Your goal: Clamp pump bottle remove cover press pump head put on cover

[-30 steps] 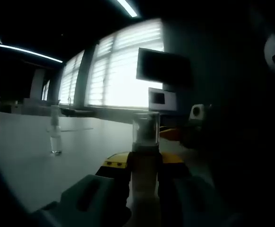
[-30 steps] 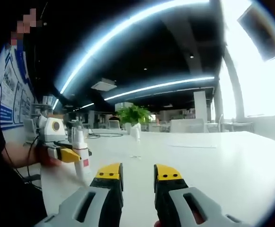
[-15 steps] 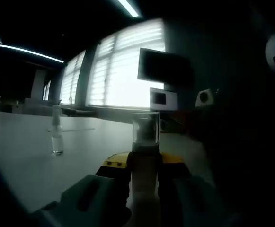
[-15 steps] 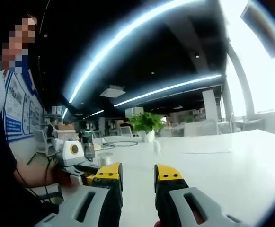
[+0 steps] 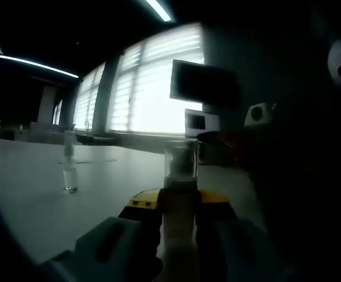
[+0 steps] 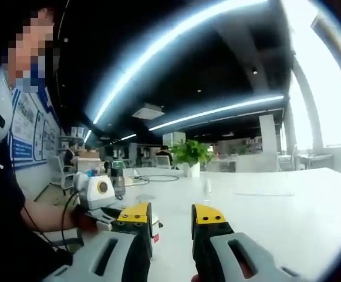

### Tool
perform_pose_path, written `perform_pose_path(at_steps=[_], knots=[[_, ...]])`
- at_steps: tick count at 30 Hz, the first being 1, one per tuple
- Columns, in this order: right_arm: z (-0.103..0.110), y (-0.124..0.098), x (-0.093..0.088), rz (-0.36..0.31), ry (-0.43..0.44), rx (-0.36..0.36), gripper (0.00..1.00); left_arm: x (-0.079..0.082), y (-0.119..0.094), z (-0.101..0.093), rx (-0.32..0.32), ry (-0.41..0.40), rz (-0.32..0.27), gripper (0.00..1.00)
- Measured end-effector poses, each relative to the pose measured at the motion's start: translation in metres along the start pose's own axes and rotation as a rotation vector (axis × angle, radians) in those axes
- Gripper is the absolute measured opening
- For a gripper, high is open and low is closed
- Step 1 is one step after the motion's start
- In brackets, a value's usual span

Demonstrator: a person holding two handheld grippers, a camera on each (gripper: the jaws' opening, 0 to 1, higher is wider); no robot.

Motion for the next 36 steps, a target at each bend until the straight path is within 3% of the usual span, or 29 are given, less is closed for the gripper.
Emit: perform_pose_path(at_steps=[13, 21, 36], knots=[[0.012, 0.004, 0.000, 0.000, -0.013, 0.022, 0.21, 0.000, 0.001, -0.001, -0.002, 0.001, 0.000, 0.13], [0.030, 0.010, 0.006, -0.006, -0.016, 0.065, 0.21, 0.000, 0.001, -0.001, -0.003, 0.000, -0.001, 0.13], [0.048, 0.023, -0.006, 0.038, -0.051, 0.100, 0.21, 0.000, 0.001, -0.001, -0.004, 0.004, 0.001, 0.13]])
Point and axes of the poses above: the point that each gripper's makers call its tool centre point, and the gripper's own axes: y roughly forward along the fingers, z roughly to its left, x roughly out of its top, the point moved 6 cm from there along -y, roughly backward along the fingers, and after that the axes turned 15 degrees about -x, right-handed, at the moved point
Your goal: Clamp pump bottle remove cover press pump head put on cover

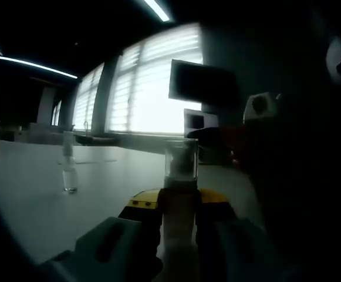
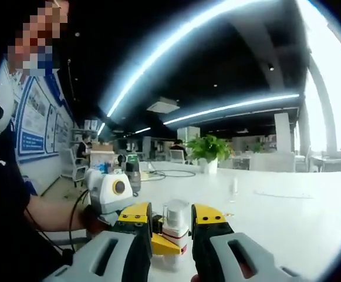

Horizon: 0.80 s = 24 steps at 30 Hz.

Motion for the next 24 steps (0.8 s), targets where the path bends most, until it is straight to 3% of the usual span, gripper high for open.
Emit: perform_pose_path(at_steps=[24], knots=[[-0.001, 0.021, -0.011, 0.038, -0.028, -0.010, 0.20, 0.000, 0.000, 0.000, -0.006, 0.000, 0.001, 0.13]])
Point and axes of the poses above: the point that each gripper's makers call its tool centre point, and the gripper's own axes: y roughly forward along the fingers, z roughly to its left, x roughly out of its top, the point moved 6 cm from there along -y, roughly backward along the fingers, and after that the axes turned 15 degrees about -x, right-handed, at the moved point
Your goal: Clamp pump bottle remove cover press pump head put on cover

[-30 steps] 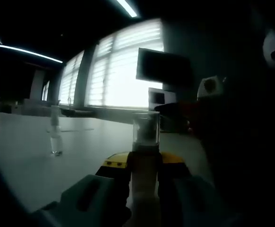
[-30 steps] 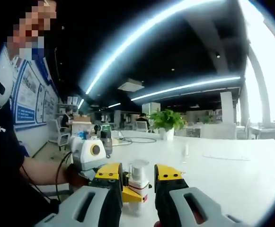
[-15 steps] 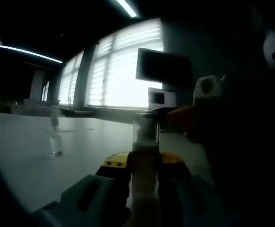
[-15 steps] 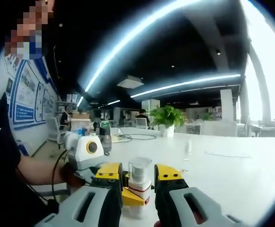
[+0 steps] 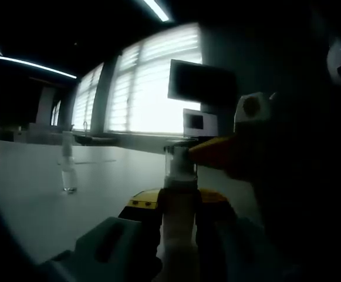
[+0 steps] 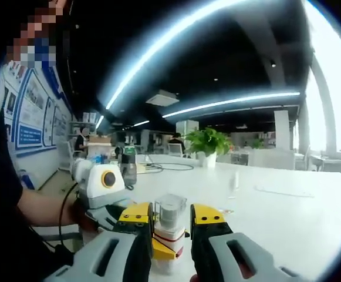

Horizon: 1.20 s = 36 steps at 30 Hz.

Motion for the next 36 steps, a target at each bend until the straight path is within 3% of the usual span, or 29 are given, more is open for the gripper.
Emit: perform_pose_path(at_steps=[20, 36], knots=[[0.0009, -0.0006, -0.0028, -0.005, -0.020, 0.002, 0.16, -0.0001, -0.0002, 0.0002, 0.000, 0.002, 0.002, 0.13], [0.0000, -0.0021, 0.0060, -0.028, -0.007, -0.005, 0.15, -0.0002, 0.0004, -0.0004, 0.002, 0.003, 0.004, 0.13]])
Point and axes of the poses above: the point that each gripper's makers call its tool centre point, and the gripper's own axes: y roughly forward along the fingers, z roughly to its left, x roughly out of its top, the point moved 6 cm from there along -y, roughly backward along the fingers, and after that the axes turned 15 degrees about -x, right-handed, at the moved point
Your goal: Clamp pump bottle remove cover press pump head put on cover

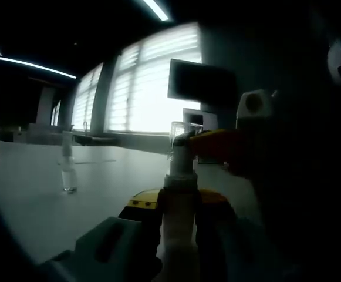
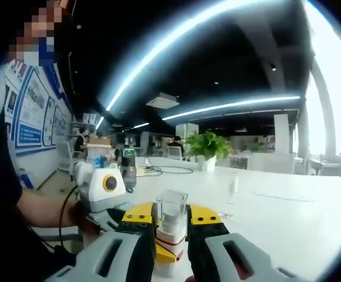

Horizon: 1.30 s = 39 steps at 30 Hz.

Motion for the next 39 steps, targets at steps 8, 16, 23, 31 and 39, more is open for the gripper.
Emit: perform_pose_path(at_steps=[8, 16, 23, 31, 39], knots=[[-0.002, -0.003, 0.013, -0.033, 0.009, -0.009, 0.15, 0.000, 0.000, 0.000, 0.001, 0.001, 0.001, 0.13], [-0.010, -0.010, 0.027, -0.071, 0.018, -0.028, 0.15, 0.000, 0.000, 0.000, 0.001, 0.001, 0.002, 0.13], [-0.024, -0.014, 0.029, -0.076, 0.038, -0.061, 0.15, -0.001, -0.001, 0.001, 0.003, 0.000, 0.002, 0.13], [-0.046, -0.024, 0.022, -0.065, 0.019, -0.132, 0.15, -0.001, -0.001, 0.001, 0.002, 0.002, 0.003, 0.13], [-0.065, -0.036, 0.013, -0.052, 0.058, -0.187, 0.15, -0.001, -0.001, 0.001, 0.002, 0.002, 0.003, 0.13]])
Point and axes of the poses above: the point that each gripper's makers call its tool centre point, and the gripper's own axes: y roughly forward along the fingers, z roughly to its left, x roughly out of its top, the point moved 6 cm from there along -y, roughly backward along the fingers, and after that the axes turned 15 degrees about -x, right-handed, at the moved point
